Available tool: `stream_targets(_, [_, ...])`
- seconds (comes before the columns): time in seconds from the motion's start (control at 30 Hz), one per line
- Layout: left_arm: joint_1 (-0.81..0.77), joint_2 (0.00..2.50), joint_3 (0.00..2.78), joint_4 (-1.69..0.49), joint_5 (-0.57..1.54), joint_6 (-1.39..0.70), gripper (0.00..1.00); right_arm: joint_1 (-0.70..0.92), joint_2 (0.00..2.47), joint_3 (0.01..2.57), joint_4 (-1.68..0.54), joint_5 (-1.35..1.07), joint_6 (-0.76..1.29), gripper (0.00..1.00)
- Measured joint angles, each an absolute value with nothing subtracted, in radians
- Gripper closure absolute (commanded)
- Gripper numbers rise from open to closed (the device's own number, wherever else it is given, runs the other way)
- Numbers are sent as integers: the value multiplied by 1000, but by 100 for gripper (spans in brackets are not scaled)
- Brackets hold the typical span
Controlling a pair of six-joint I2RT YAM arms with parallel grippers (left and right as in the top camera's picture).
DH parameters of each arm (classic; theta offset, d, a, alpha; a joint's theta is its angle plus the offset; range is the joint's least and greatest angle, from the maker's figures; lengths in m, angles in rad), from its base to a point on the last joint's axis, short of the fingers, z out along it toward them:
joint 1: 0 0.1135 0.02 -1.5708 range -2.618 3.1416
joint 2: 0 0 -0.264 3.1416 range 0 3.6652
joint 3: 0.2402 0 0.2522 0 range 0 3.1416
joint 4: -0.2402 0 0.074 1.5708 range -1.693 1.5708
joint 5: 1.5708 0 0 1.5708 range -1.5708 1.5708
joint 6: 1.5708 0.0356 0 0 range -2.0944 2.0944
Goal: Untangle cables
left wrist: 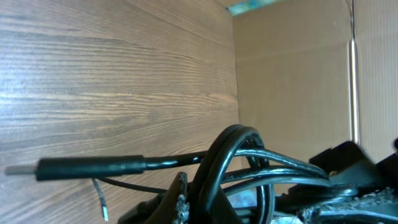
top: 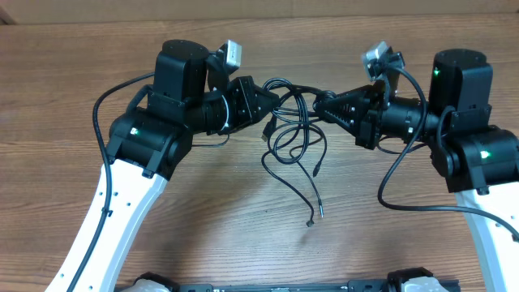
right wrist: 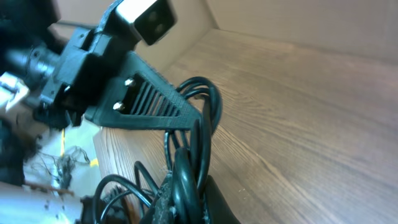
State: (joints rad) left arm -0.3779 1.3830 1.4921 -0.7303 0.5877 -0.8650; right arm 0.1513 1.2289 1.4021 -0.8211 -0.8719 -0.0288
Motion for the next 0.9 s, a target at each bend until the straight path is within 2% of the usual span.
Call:
stream_targets(0.23, [-377, 1383, 1492, -727, 563, -925, 96, 168, 1229, 1402, -824, -720, 223, 96])
stream_targets(0.47, [-368, 1385, 1492, -719, 560, -875, 96, 182, 1229, 1402, -883, -595, 368, 96])
stream_targets(0.5, [-368, 1388, 1492, -709, 560, -852, 96, 185, 1229, 1402, -885, -582, 379, 83])
stream_targets(0.6, [-328, 1388, 1492, -705, 490, -728, 96, 136, 1225, 1402, -933, -435, 375, 24])
stream_targets(0.63, [-281, 1388, 1492, -710, 437, -648, 96, 122, 1225, 1402, -933, -409, 360, 15])
stream_targets(0.7, [-249, 1388, 1492, -711, 387, -507, 96, 118, 1224, 1402, -935, -395, 288, 7])
stream_targets(0.8, [-255, 1388, 1492, -715, 392, -282, 96, 120, 1224, 1402, -936, -469, 120, 6])
stream_targets(0.9, [-255, 1388, 1492, -724, 522, -30, 96, 120, 1224, 1402, -937, -635, -113, 3])
